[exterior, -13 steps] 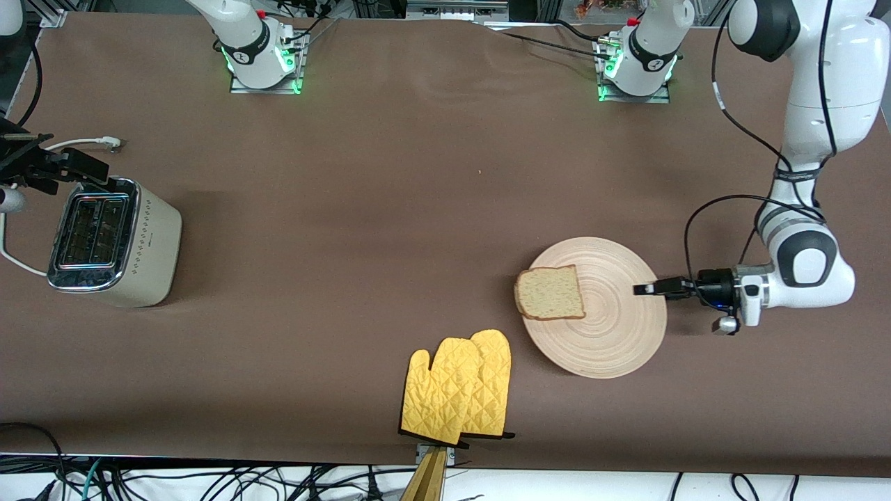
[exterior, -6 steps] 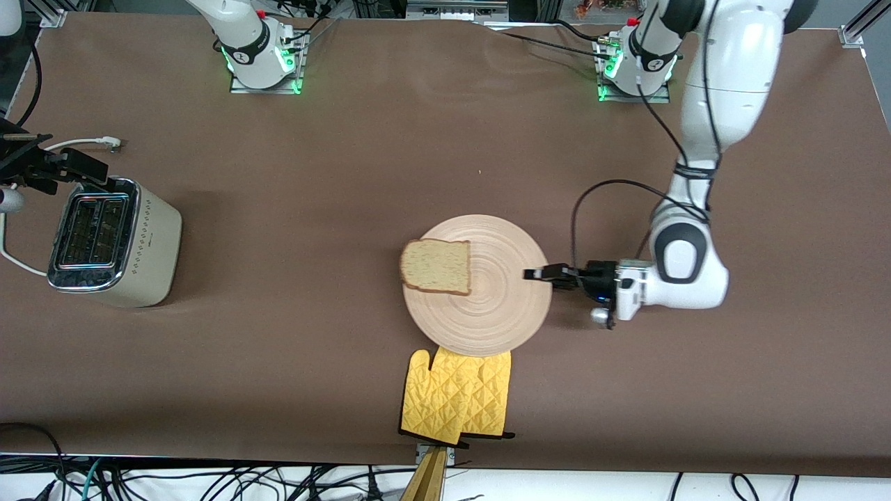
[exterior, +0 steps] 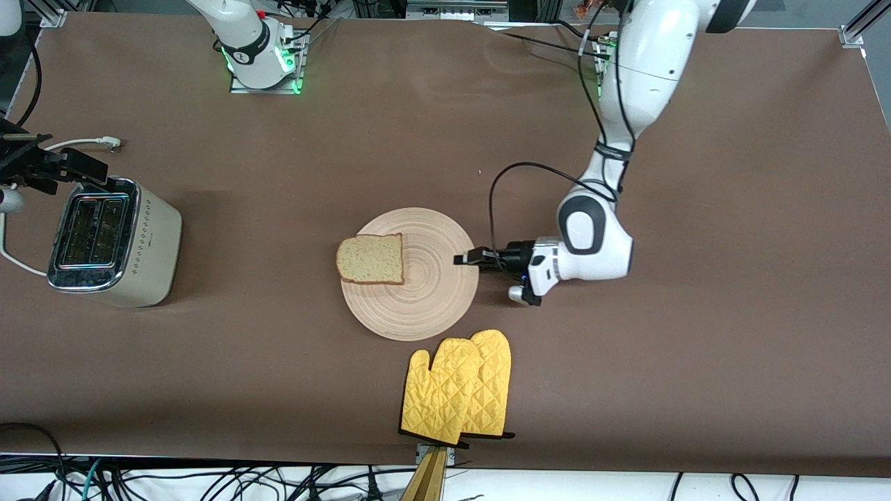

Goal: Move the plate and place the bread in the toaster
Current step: 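Slide the plate with the left gripper toward the toaster, then release the plate with the left gripper while the right gripper reaches the bread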

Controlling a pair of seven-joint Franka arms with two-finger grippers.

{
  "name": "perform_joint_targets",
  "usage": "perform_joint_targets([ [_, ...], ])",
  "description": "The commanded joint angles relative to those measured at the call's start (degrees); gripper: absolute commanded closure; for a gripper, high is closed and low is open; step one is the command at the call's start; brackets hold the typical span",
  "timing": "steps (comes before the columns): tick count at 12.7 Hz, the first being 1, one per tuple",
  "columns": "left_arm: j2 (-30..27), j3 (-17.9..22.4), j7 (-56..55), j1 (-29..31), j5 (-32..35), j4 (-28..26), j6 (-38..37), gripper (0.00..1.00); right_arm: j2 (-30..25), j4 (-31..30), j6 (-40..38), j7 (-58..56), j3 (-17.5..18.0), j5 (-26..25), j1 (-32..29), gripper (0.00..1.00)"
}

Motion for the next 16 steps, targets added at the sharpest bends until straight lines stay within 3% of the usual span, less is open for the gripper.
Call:
perform_joint_targets([
  [1, 0.88, 1.53, -0.49, -4.82, -5.26, 0.16, 1.45, 1.0, -0.49, -0.19, -0.32, 0.44, 0.23, 0.13, -0.22, 0.0],
  [5, 1.68, 1.8, -1.29, -7.21, -6.15, -0.28, 3.65, 1.0, -0.58, -0.19, -0.32, 0.53, 0.23, 0.13, -0.22, 0.0],
  [7, 1.77, 1.8, -0.85, -7.21, -6.59, -0.8, 3.65, 0.72, -0.67, -0.19, -0.32, 0.53, 0.32, 0.13, -0.22, 0.0],
  [11, 1.33, 2.32, -0.06, -7.03, -6.59, -3.35, 3.57, 0.27, -0.67, -0.19, -0.32, 0.18, 0.41, 0.21, -0.22, 0.0],
  [12, 0.98, 2.67, -0.06, -6.86, -6.42, -3.7, 3.48, 0.0, -0.93, -0.19, -0.58, 0.44, 0.67, 0.13, -0.05, 0.0],
  [14, -1.47, 3.03, -0.67, -4.85, -5.81, -5.11, 3.3, 0.0, -0.84, -0.1, -0.58, 0.35, 0.76, -0.14, 0.13, 0.0],
  [16, -6.82, 2.24, -1.02, 1.11, -2.23, -8.87, 2.95, 0.0, -1.02, -0.1, -0.58, 0.62, 0.85, -0.22, 0.22, 0.0],
])
